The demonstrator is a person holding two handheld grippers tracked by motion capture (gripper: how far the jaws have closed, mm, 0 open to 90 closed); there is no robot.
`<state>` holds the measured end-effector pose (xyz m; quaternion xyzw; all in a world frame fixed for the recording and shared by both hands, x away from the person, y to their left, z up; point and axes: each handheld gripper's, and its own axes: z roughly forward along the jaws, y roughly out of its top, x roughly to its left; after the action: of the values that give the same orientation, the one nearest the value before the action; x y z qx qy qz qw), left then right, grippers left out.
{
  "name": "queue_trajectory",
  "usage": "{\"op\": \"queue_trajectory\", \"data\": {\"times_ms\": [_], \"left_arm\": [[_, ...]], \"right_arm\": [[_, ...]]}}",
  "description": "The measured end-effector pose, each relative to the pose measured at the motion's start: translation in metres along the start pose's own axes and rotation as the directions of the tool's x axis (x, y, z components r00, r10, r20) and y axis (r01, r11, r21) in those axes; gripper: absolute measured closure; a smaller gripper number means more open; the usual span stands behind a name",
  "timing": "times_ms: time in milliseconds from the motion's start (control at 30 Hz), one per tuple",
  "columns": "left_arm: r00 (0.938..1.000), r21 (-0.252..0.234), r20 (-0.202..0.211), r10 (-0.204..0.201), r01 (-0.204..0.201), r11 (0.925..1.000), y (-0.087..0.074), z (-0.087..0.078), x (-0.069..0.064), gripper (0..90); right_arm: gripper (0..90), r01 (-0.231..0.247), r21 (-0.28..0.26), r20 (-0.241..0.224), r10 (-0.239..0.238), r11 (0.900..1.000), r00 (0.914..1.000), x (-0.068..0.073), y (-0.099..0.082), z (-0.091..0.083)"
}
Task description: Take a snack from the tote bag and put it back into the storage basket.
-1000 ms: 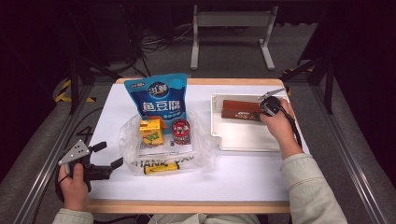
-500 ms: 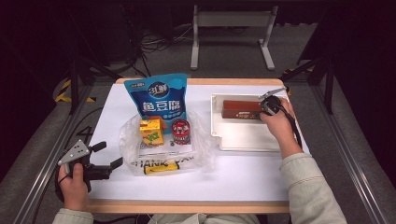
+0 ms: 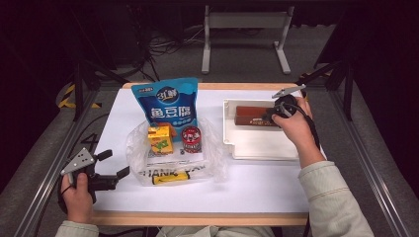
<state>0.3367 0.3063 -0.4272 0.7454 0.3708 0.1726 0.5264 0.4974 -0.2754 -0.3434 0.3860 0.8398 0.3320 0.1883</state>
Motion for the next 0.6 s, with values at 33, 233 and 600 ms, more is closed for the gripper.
{"op": "queue_trajectory", "data": {"times_ms": [33, 233, 600], "left_arm": [[1.0, 0.0, 0.001, -0.001, 0.001, 1.0, 0.0, 0.0, 0.0, 3.0], [1.0, -0.001, -0.002, 0.001, -0.001, 1.0, 0.0, 0.0, 0.0, 3.0], [1.0, 0.005, 0.004, 0.005, -0.005, 1.0, 0.001, 0.0, -0.001, 3.0]], "right_arm": [[55.6, 0.004, -0.013, -0.009, -0.004, 0.9999, 1.0, 0.002, 0.003, -0.002], [42.0, -0.004, -0.097, -0.044, 0.0, 0.9953, 0.999, 0.014, 0.02, -0.011], [31.7, 0.037, -0.175, -0.126, -0.06, 0.9838, 0.9902, 0.041, 0.046, -0.016]]}}
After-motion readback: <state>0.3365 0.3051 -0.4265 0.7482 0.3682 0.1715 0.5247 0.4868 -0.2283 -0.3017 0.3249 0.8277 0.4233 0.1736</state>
